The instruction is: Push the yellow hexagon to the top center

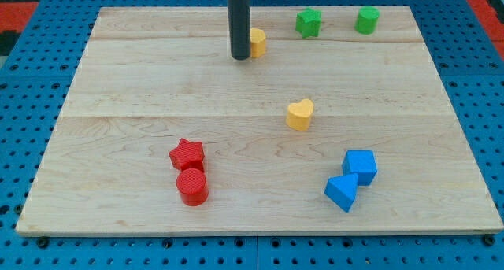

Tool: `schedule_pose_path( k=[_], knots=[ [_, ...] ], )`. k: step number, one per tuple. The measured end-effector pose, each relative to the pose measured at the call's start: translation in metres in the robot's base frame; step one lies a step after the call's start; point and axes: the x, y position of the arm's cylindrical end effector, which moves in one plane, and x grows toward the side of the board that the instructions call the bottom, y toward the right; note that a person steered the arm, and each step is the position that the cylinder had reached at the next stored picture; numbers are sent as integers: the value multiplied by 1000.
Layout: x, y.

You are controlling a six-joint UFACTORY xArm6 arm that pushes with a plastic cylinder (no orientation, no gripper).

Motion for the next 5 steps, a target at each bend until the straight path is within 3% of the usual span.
schedule_pose_path(
  k=[3, 5],
  knots=[
    [-48, 73],
    [-61, 19]
  ],
)
